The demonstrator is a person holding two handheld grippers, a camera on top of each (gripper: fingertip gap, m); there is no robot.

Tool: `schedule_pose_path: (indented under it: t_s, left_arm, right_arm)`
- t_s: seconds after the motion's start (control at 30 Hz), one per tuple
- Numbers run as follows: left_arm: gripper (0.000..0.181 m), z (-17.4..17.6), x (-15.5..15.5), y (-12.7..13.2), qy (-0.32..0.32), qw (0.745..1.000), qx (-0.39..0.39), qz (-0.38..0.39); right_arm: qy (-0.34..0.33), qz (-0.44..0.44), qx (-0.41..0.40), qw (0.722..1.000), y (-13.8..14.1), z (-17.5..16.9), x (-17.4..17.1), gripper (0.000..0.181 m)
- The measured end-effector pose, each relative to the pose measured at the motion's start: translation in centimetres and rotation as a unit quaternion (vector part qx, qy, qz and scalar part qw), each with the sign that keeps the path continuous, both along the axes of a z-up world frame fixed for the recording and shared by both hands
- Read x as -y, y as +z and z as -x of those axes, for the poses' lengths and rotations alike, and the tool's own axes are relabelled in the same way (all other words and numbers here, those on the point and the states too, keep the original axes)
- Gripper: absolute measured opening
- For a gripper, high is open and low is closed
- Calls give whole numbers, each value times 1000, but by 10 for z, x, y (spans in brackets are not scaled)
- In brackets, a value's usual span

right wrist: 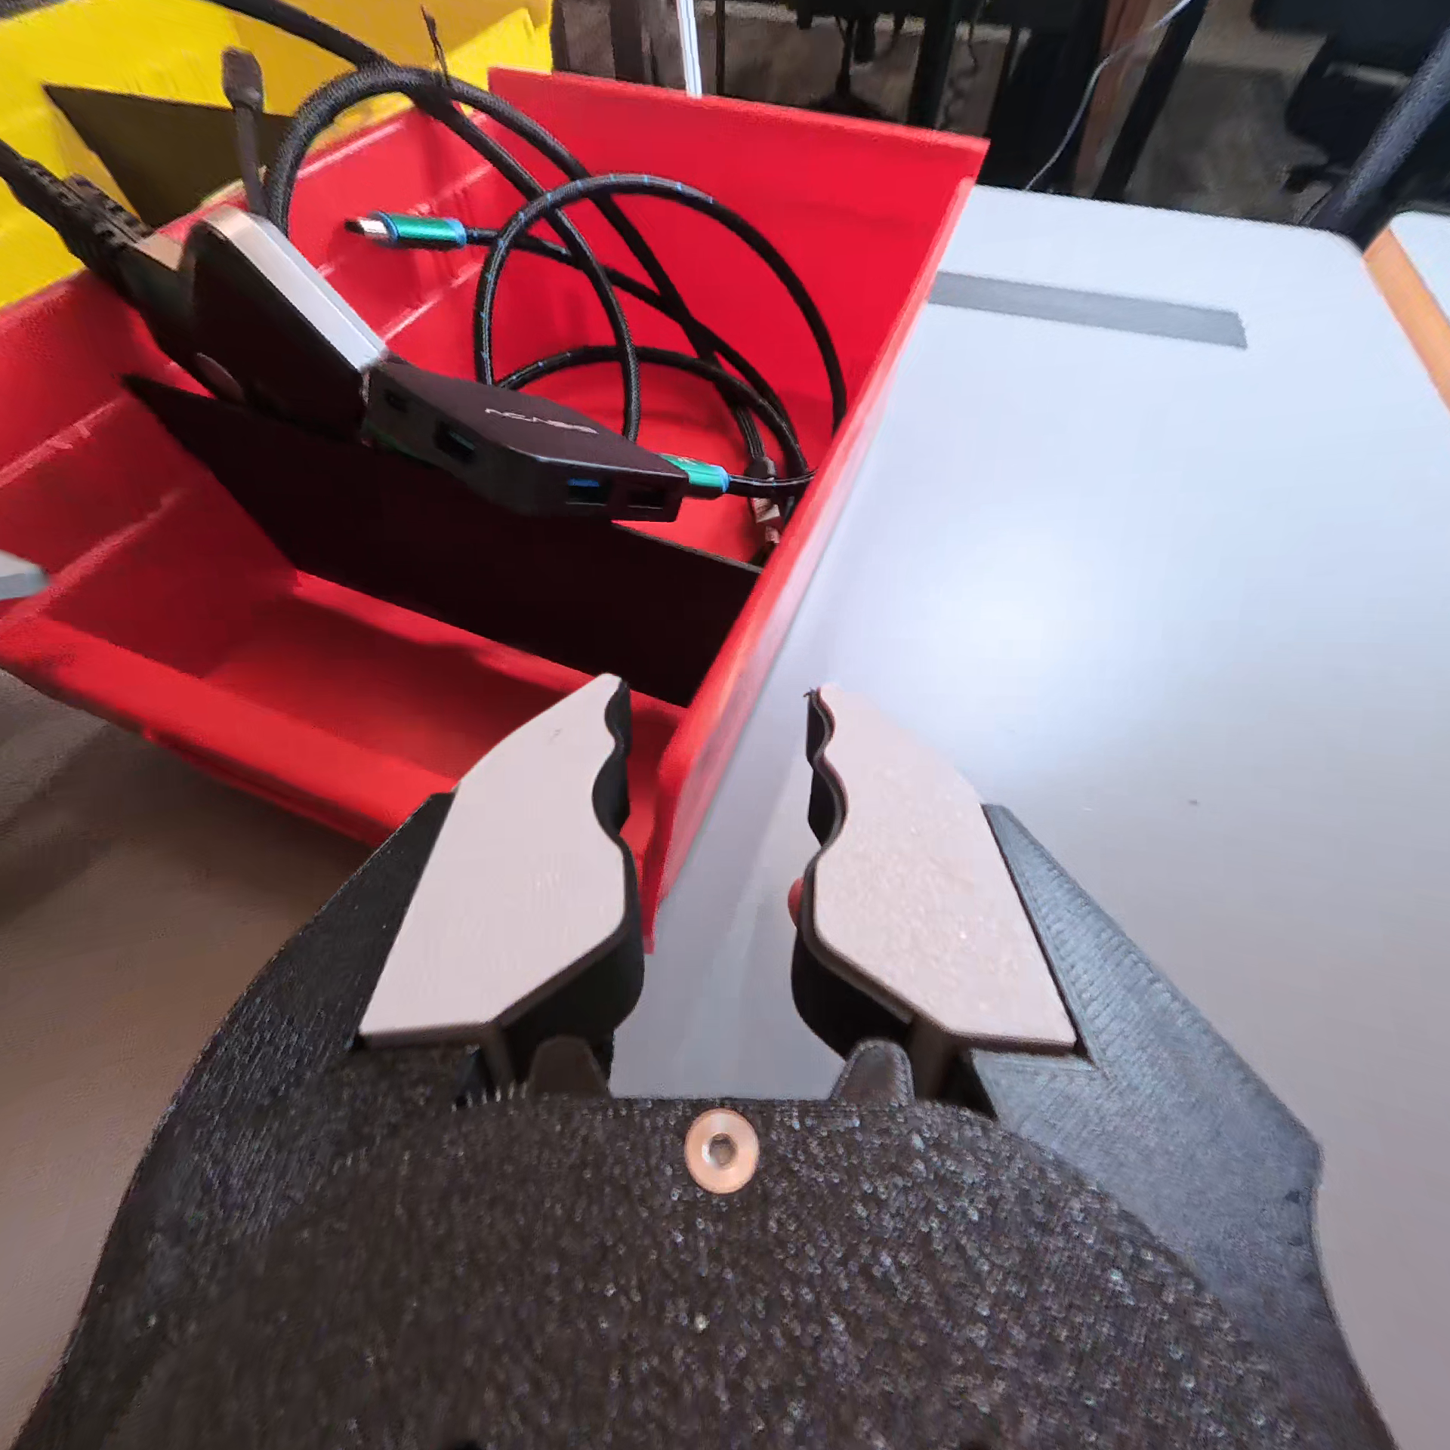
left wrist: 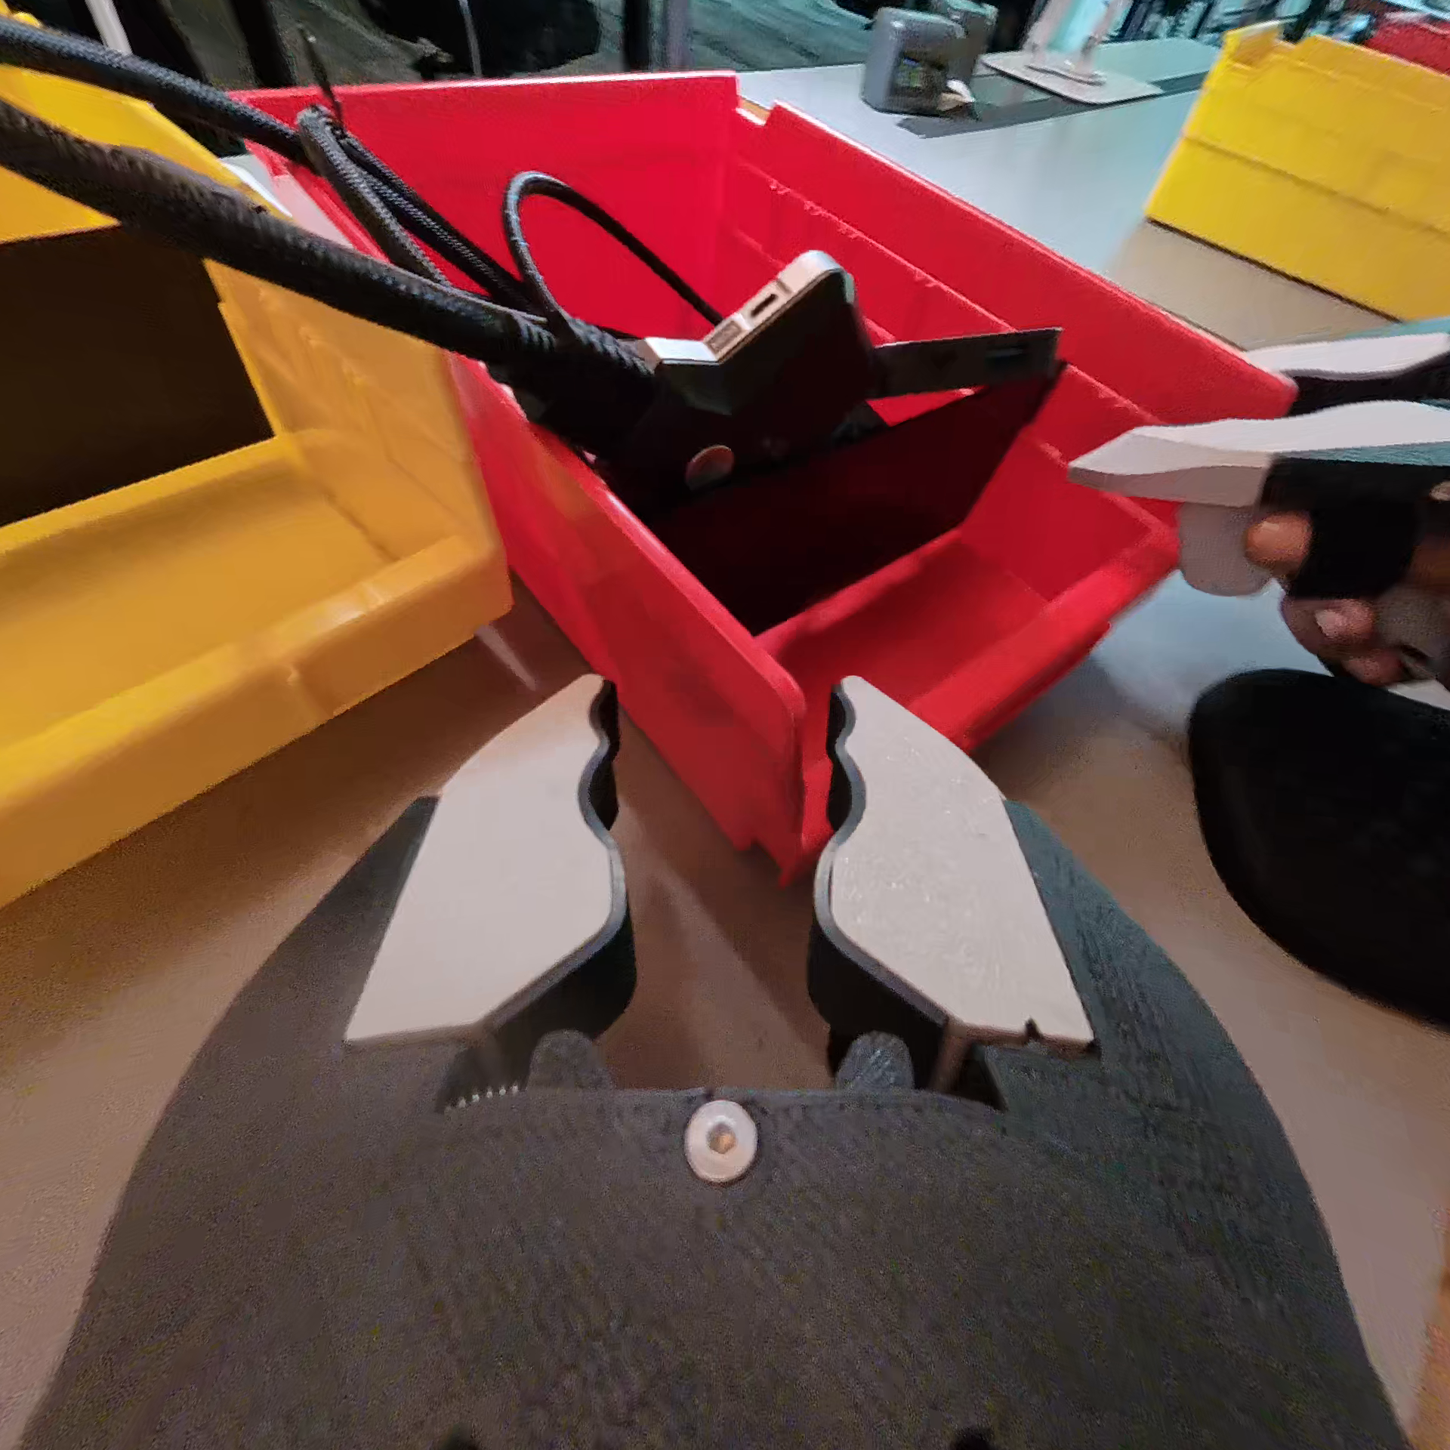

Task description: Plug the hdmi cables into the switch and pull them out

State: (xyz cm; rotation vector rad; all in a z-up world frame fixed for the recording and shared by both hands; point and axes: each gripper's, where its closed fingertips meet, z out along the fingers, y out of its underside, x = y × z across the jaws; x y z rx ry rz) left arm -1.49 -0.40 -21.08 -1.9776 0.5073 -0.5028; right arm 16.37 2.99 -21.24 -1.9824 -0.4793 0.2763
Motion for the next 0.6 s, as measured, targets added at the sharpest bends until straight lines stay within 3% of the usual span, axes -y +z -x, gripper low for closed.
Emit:
schedule_pose_path:
  t_s: [0.03, 0.17, 0.37, 0.47, 0.6]
  left_arm:
    - [46, -1, -5, -3, 12, 1000, -4, -3]
    - [36, -7, -18, 0, 54, 998, 6, -36]
    - [22, -8, -21, 13, 82, 994, 13, -65]
    - [20, -11, -16, 35, 72, 993, 22, -91]
    - [19, -4, -5, 87, 71, 986, 40, -147]
  right_arm:
    - [3, 7, -12, 1000, -1, 4, 0, 40]
    - [-22, -17, -10, 1000, 4, 1, -1, 13]
    - [-30, -63, 16, 997, 18, -6, 8, 10]
    - [-40, -100, 19, 994, 40, -10, 23, 11]
    - [-38, -168, 24, 985, 94, -6, 40, 10]
